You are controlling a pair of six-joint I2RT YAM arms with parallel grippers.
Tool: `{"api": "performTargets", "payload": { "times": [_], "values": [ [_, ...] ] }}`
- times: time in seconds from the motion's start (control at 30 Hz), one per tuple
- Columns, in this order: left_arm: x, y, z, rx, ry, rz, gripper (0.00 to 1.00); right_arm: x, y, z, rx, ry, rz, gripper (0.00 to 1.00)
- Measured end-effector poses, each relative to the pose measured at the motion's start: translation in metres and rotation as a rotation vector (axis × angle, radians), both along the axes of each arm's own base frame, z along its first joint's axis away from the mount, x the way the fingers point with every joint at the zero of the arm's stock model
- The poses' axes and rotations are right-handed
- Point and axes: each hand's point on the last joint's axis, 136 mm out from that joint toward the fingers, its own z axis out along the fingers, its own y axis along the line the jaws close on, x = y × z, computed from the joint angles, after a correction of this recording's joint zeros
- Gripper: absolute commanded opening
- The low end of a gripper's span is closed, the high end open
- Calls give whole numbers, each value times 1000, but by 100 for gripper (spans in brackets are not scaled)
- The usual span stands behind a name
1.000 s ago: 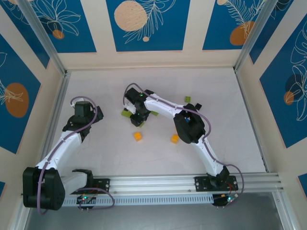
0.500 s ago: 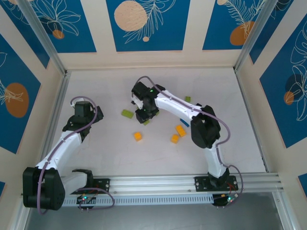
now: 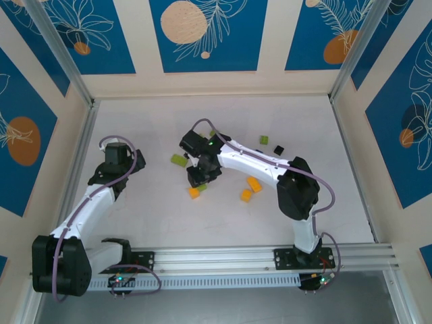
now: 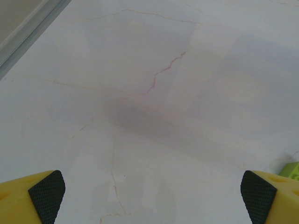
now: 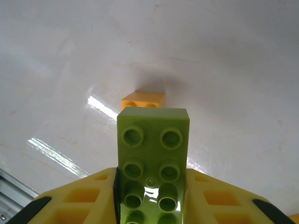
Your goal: Assemble a carrot with lego
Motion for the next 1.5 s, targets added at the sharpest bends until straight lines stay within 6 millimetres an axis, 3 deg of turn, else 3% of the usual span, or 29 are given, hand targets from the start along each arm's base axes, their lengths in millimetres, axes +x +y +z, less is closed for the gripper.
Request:
{"api": "performTargets", "payload": {
  "times": [0.43,1.5],
  "values": [
    [0,0,0,0,-2,0,99,-1,9,-35,-60,38,-2,34],
    [0,0,4,-2,-12,0,99,-6,21,-40,-49,37,-11,34]
  ]
}}
